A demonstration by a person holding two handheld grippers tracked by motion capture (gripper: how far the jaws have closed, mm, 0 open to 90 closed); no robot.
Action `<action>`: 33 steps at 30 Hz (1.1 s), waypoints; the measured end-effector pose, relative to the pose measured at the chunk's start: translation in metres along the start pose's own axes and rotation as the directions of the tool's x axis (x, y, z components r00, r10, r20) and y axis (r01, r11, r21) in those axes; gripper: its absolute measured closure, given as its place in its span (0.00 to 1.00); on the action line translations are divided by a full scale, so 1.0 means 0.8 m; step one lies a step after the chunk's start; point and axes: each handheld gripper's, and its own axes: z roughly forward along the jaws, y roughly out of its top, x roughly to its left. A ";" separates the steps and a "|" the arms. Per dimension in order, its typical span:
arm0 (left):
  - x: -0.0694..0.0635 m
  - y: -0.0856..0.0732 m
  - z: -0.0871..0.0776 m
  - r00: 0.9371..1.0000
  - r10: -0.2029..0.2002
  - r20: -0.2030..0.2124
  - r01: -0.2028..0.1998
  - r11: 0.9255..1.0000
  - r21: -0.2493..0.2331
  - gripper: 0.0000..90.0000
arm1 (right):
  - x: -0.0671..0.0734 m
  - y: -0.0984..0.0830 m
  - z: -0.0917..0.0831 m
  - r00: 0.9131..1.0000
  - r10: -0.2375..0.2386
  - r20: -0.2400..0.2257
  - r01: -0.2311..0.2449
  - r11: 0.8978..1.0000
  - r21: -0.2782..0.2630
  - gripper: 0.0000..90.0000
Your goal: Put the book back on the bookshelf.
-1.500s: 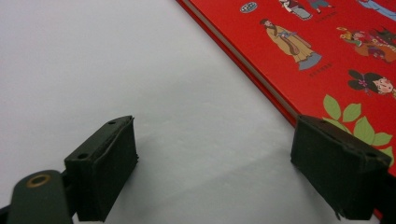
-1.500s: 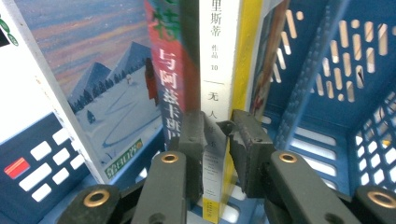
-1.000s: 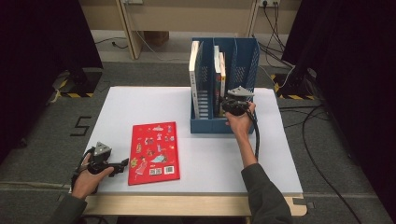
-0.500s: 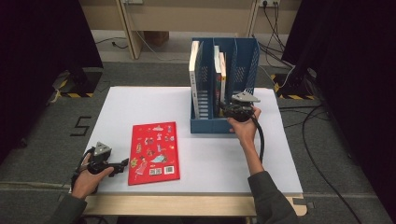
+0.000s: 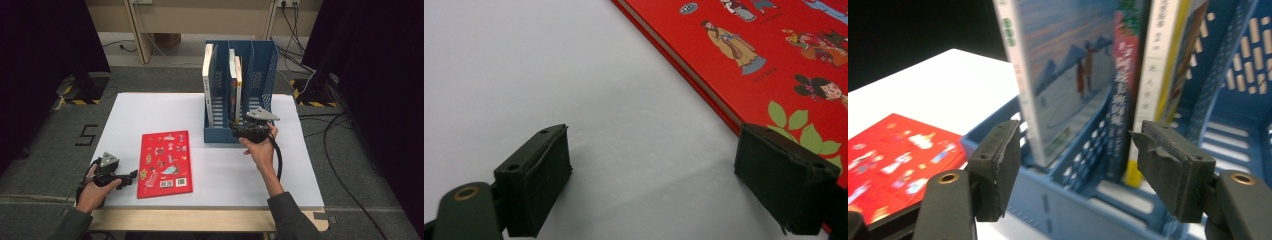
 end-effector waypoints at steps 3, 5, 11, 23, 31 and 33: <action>0.000 0.000 0.000 1.000 0.002 0.000 -0.002 1.000 -0.002 0.16 | 0.006 -0.006 -0.006 1.000 0.010 -0.018 -0.009 1.000 0.002 0.38; 0.000 0.000 -0.001 1.000 0.003 0.000 -0.003 1.000 -0.003 0.16 | 0.009 -0.011 -0.008 1.000 0.018 -0.020 -0.017 1.000 0.010 0.35; 0.000 -0.001 -0.001 1.000 0.001 0.004 -0.001 1.000 -0.004 0.16 | 0.011 -0.026 -0.010 0.998 0.051 -0.043 -0.050 0.998 0.028 0.33; 0.000 -0.001 -0.001 1.000 0.000 0.004 0.000 1.000 -0.005 0.16 | 0.024 -0.042 -0.007 0.987 0.105 -0.124 -0.101 0.994 0.036 0.25; 0.000 -0.002 -0.001 1.000 0.001 0.005 -0.001 1.000 -0.006 0.16 | 0.039 -0.049 0.004 0.975 0.131 -0.178 -0.123 0.991 0.056 0.23; 0.000 -0.002 -0.001 1.000 0.000 0.005 0.000 1.000 -0.007 0.16 | 0.044 -0.051 0.006 0.972 0.136 -0.192 -0.126 0.990 0.061 0.23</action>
